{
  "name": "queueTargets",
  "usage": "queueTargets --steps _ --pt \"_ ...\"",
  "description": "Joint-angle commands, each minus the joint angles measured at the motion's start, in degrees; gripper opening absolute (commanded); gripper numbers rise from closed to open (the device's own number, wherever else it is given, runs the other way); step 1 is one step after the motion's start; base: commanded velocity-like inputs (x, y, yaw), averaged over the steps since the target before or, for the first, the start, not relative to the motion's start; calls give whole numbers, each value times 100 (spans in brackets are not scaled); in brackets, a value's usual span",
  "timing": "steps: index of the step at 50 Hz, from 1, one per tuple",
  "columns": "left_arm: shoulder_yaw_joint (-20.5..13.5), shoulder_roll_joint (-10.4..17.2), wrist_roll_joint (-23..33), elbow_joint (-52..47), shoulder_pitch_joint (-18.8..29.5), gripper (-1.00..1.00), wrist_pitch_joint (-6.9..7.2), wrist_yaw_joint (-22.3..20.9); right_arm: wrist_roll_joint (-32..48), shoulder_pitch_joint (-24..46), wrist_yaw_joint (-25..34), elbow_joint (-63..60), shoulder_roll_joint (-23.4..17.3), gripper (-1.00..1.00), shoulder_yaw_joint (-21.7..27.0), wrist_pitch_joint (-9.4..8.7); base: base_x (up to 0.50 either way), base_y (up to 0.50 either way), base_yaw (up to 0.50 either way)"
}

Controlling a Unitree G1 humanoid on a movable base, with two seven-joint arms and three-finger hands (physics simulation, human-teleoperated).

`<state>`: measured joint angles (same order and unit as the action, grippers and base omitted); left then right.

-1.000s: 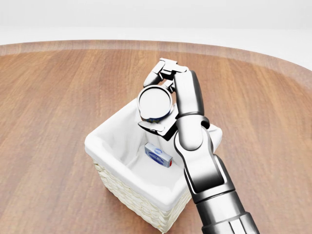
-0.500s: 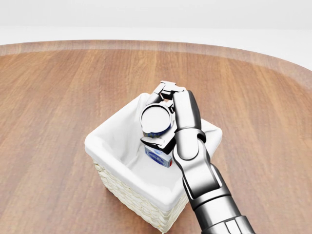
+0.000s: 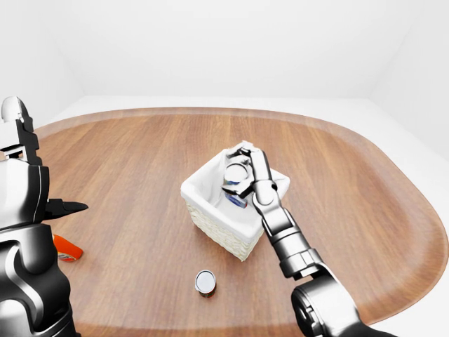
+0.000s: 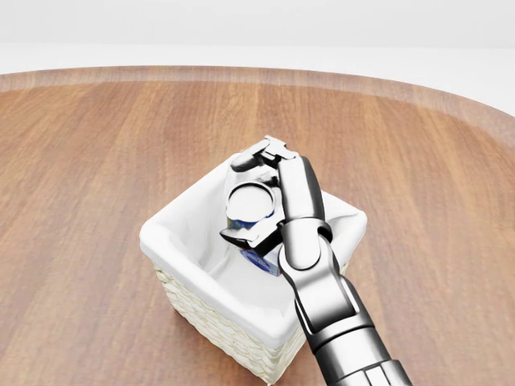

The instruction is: Pick up the alphabet soup and the cream cheese box, and put them in the basket.

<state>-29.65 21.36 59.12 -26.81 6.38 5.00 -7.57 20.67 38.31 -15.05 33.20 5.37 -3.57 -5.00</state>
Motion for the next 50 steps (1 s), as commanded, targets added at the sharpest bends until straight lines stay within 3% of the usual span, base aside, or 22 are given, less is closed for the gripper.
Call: queueTargets --steps 1,24,44,48,50 --pt "1 -2 -10 36 3 100 0 35 -204 30 -121 -145 -10 100 22 0 0 0 0" --pt "16 4 0 19 12 100 0 33 -190 -127 -155 -1016 7 100 -6 0 0 0 0" --pt "-11 15 -12 -11 0 100 0 -14 -592 -634 -867 -2680 103 100 -47 0 0 0 0" --pt "-15 15 -10 -9 1 100 0 -18 -504 -778 -925 -2947 119 100 -136 251 0 0 0" --pt "-18 11 -10 -13 -5 100 0 -17 -307 -835 -1022 -3148 106 100 -176 472 0 0 0"
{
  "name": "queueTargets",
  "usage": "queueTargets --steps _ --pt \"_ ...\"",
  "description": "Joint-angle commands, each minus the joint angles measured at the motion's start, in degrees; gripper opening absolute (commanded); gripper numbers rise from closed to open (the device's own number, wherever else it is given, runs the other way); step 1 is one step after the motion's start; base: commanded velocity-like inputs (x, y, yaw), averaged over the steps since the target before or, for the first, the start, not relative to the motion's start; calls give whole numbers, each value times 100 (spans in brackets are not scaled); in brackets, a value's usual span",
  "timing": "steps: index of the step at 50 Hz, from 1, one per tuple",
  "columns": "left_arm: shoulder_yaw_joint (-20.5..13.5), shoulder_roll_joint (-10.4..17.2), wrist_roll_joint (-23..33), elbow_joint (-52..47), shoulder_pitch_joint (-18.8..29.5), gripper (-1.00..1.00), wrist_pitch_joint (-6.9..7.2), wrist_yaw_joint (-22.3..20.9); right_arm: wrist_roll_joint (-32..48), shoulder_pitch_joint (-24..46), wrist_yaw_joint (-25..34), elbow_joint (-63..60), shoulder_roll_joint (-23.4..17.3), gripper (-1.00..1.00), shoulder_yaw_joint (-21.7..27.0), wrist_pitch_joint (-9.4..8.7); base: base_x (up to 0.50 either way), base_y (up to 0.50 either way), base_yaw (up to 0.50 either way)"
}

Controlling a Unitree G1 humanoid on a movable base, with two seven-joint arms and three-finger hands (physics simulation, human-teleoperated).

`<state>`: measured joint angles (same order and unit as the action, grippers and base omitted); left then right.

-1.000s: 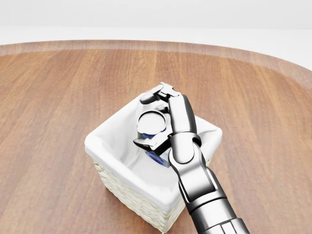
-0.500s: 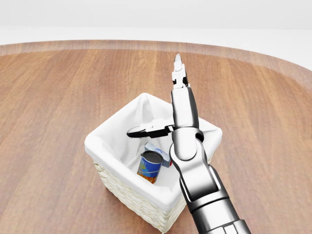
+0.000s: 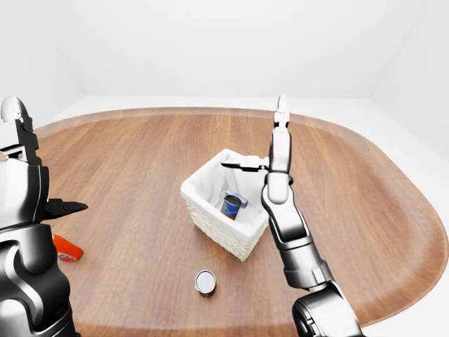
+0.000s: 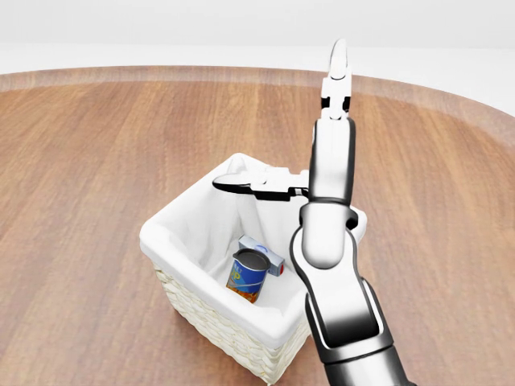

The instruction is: Pick up the alphabet soup and the cream cheese box, and put them in the basket.

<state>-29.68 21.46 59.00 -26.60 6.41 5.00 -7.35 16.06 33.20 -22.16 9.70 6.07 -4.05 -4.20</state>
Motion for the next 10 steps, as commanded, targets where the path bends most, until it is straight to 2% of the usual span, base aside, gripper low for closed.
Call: queueTargets --steps 1,7,10 --pt "-13 -11 -4 -11 -17 100 0 -3 274 -343 -333 -863 26 100 -153 462 0 0 0" --pt "-23 -4 -5 -79 -6 100 0 -44 612 -500 -439 -1368 95 100 -224 920 0 0 0" --pt "-38 -5 -10 -107 -13 100 0 -55 845 -611 -538 -1615 100 100 -294 920 0 0 0"
